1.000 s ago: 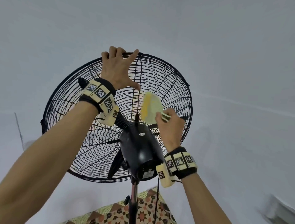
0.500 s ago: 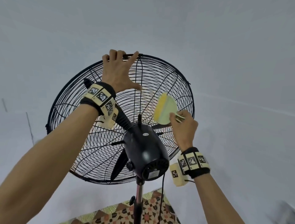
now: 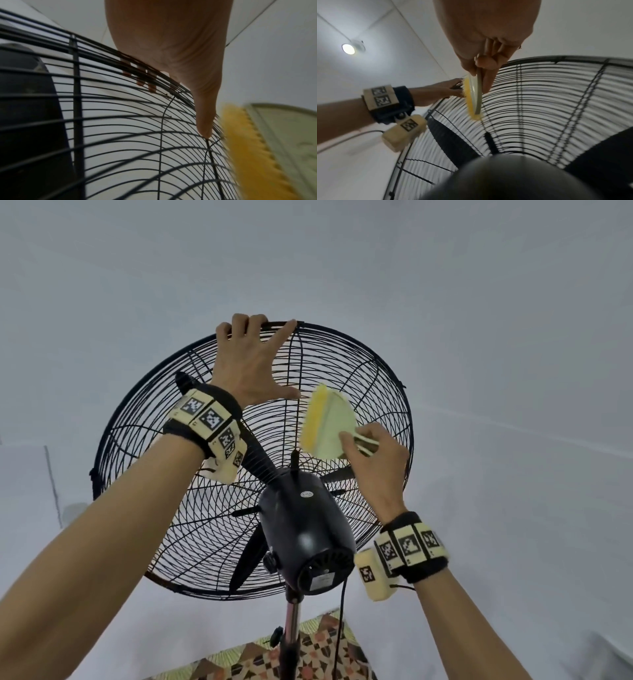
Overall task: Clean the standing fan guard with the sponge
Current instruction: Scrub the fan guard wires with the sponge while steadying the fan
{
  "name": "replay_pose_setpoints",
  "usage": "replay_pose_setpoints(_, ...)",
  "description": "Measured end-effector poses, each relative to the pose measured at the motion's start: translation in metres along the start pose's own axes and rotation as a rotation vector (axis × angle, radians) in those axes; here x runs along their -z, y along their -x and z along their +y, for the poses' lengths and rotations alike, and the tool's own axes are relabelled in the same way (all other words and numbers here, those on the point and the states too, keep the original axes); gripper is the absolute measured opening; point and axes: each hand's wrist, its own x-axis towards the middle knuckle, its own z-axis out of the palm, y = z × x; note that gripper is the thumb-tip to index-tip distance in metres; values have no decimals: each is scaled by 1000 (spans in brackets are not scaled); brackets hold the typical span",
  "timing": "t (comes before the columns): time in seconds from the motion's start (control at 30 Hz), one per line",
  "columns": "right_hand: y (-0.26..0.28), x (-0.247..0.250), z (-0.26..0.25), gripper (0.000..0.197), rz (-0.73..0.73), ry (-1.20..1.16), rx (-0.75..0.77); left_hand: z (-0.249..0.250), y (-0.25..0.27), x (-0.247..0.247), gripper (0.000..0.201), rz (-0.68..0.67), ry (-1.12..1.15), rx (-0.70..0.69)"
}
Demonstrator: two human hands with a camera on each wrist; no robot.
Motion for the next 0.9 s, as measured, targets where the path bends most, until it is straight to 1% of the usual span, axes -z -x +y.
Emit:
replay_pose_setpoints(0.03, -1, -6, -5, 13, -9, -17, 28, 1, 0, 0, 123, 4, 5, -2)
replay_pose_setpoints(0.1, -5, -14, -8, 13, 25, -18, 39, 1, 0, 2, 120, 2, 16, -5)
replay_pose_setpoints(0.2, -7, -12, 5, 12, 174, 65, -41, -4, 0, 2, 116, -21, 30, -3)
replay_pose_setpoints(0.27, -7, -6, 10, 13, 236, 155, -89, -8, 2, 2, 116, -26, 31, -1)
replay_pose_setpoints(0.33, -6, -7, 4, 13, 190, 105, -45, -8, 3, 1, 116, -8, 31, 4)
replay_pose_setpoints(0.4, -4, -15, -9, 13, 79, 26, 43, -5, 3, 1, 115, 10, 38, -6)
replay_pose_setpoints(0.43, -4, -20, -13, 13, 45, 28, 73, -4, 3, 1, 115, 17, 44, -10)
replay_pose_setpoints(0.47, -5, -24, -13, 14, 45, 41, 87, -3, 3, 0, 115, 18, 51, -12)
replay_pose_setpoints(0.5, -7, -25, -11, 14, 75, 62, 70, -3, 3, 1, 115, 15, 56, -12)
replay_pose_setpoints(0.6, -15, -10, 4, 13, 205, 126, -61, -8, 3, 1, 115, -10, 67, 8)
replay_pose_setpoints(0.63, -17, -3, 7, 13, 228, 145, -80, -10, 3, 2, 115, -17, 73, 14)
replay_pose_setpoints(0.7, -18, 5, 7, 12, 206, 146, -53, -10, 4, 2, 114, -12, 83, 19)
replay_pose_setpoints(0.77, -17, 0, -5, 11, 109, 77, 22, -8, 4, 1, 114, 3, 93, 15)
replay_pose_setpoints(0.83, -15, -11, -14, 12, 38, 68, 96, -6, 4, 1, 113, 14, 105, 11)
replay_pose_setpoints(0.9, -13, -15, -11, 14, 66, 106, 89, -5, 3, 1, 113, 13, 117, 13)
